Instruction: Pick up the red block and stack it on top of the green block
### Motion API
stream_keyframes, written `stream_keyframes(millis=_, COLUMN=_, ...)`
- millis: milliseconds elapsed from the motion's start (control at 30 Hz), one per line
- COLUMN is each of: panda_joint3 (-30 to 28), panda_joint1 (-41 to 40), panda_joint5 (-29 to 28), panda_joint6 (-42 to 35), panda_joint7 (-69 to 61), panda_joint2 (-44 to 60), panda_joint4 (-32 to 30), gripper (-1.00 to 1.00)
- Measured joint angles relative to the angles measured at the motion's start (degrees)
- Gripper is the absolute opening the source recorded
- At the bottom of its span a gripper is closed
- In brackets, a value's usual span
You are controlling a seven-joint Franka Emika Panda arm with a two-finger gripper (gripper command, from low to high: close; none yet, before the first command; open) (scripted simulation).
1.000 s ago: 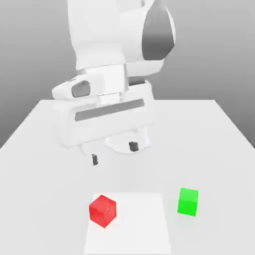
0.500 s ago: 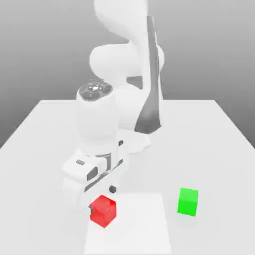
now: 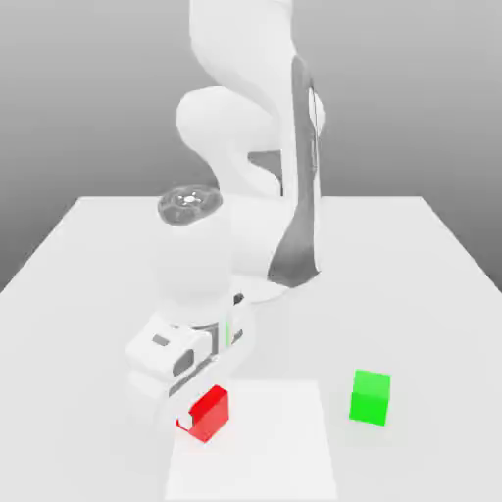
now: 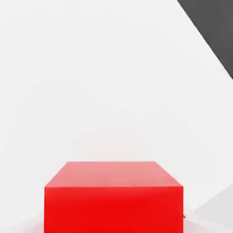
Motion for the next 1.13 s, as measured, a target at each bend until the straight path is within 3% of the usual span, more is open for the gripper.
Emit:
stream_keyframes(millis=167, panda_joint3=-3.06, panda_joint1=1.40, panda_joint5=-6.99, panda_joint6=-4.92, panda_joint7=5.22, panda_joint2=-6.26, panda_joint4=-1.26, gripper=-1.00)
stream_keyframes(millis=667, panda_joint3=7.75, panda_joint1=22.07, panda_joint5=-12.80, panda_joint6=-11.91, panda_joint7=2.71, panda_joint2=-16.10, panda_joint4=-4.00, gripper=-1.00)
stream_keyframes(millis=1033, panda_joint3=9.59, panda_joint1=24.05, panda_joint5=-7.57, panda_joint6=-0.97, panda_joint7=-1.63, panda_joint2=-4.81, panda_joint4=-3.61, gripper=-1.00)
stream_keyframes(millis=1067, panda_joint3=9.75, panda_joint1=23.93, panda_joint5=-7.22, panda_joint6=0.00, panda_joint7=-1.87, panda_joint2=-3.80, panda_joint4=-3.63, gripper=1.00)
stream_keyframes(millis=1133, panda_joint3=9.75, panda_joint1=23.93, panda_joint5=-7.22, panda_joint6=0.00, panda_joint7=-1.87, panda_joint2=-3.80, panda_joint4=-3.63, gripper=1.00)
